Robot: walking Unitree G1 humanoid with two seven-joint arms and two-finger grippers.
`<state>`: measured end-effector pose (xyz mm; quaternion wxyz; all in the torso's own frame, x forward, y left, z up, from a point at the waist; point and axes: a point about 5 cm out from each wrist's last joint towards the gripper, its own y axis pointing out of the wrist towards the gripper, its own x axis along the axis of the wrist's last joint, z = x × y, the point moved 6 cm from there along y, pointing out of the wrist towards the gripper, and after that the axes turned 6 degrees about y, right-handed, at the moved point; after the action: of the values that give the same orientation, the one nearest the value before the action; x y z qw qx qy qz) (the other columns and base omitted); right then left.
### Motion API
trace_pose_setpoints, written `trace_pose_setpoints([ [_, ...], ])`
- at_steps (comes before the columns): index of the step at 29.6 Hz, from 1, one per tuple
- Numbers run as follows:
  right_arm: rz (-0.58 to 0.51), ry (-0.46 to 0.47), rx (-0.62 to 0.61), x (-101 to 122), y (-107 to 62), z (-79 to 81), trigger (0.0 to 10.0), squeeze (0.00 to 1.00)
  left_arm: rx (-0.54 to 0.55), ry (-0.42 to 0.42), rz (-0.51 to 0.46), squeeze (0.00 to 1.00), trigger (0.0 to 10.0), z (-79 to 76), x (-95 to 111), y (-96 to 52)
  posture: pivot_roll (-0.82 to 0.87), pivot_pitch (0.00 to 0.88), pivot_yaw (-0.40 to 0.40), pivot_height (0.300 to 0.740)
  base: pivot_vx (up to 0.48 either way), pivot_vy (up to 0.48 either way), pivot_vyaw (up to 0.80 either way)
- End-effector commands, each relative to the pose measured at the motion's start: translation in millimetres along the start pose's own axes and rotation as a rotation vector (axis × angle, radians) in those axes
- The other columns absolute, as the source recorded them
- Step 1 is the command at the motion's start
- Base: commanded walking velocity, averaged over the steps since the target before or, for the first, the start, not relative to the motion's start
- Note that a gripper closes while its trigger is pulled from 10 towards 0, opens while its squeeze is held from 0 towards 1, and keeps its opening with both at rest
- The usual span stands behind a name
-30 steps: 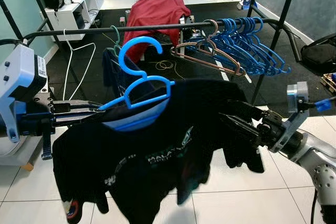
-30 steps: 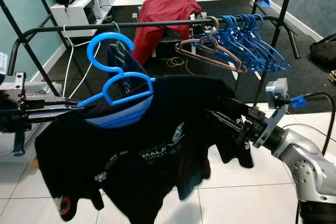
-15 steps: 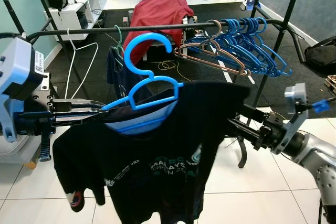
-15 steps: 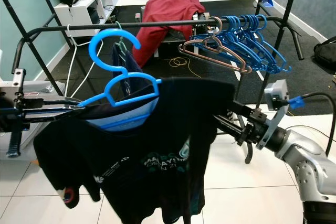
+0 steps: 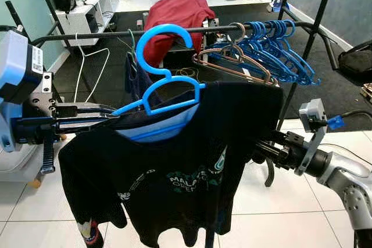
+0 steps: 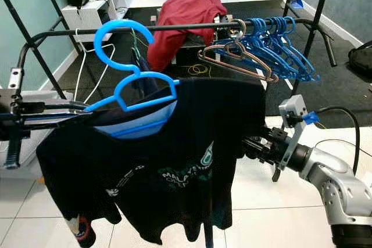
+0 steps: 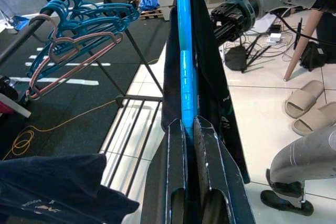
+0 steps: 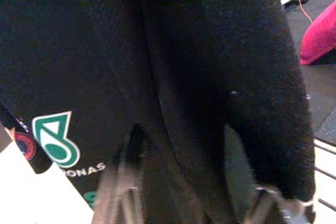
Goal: Hang hanger
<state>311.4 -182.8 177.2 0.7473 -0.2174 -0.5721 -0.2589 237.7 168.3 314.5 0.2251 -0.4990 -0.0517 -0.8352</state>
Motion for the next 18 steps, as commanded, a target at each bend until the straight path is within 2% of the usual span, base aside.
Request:
trace_pose_setpoints([
  [1, -0.004, -0.008, 0.007, 1.0, 2.2, 1.0, 0.0, 0.00, 0.027, 0.030, 0.015, 0.00, 10.0, 5.5, 5.2, -5.4, -0.04, 0.000, 0.029, 0.740, 0.000, 0.000, 0.00],
  [4, -0.008, -0.011, 0.006, 2.3, 2.5, 0.5, 0.0, 0.00, 0.036, 0.027, 0.021, 0.00, 10.0, 6.5, 3.4, -7.3, -0.04, 0.000, 0.027, 0.740, 0.000, 0.000, 0.00],
  [6, -0.018, -0.014, 0.005, 5.2, 2.6, -0.2, 0.0, 0.00, 0.052, 0.023, 0.033, 0.00, 10.0, 8.9, 0.5, -10.8, -0.05, 0.000, 0.027, 0.740, 0.000, 0.000, 0.00],
  [7, -0.040, -0.016, -0.004, 9.9, 1.6, -1.6, 0.0, 0.00, 0.081, 0.014, 0.057, 0.00, 10.0, 13.8, -5.6, -18.5, -0.05, 0.000, 0.029, 0.740, 0.000, 0.000, 0.00],
  [12, -0.056, -0.016, -0.015, 12.7, 0.2, -3.4, 0.0, 0.00, 0.101, 0.008, 0.085, 0.00, 10.0, 17.5, -11.8, -24.4, -0.05, 0.000, 0.030, 0.740, 0.000, 0.000, 0.00],
  [15, -0.089, -0.010, -0.017, 19.1, -0.9, -4.8, 0.0, 0.00, 0.124, 0.001, 0.116, 0.00, 10.0, 21.6, -20.3, -28.8, -0.05, 0.000, 0.029, 0.740, 0.000, 0.000, 0.00],
  [16, -0.108, -0.006, -0.014, 22.9, -1.4, -4.8, 0.0, 0.00, 0.140, -0.002, 0.135, 0.00, 10.0, 24.1, -25.3, -31.3, -0.05, 0.000, 0.029, 0.740, 0.000, 0.000, 0.00],
  [17, -0.161, 0.008, 0.006, 33.9, -3.4, -2.8, 0.0, 0.00, 0.186, -0.011, 0.184, 0.00, 10.0, 30.9, -38.9, -39.6, -0.05, 0.000, 0.027, 0.740, 0.000, 0.000, 0.00],
  [18, -0.161, 0.008, 0.006, 33.9, -3.4, -2.8, 0.0, 0.00, 0.186, -0.011, 0.184, 0.00, 10.0, 30.9, -38.9, -39.6, -0.05, 0.000, 0.027, 0.740, 0.000, 0.000, 0.00],
])
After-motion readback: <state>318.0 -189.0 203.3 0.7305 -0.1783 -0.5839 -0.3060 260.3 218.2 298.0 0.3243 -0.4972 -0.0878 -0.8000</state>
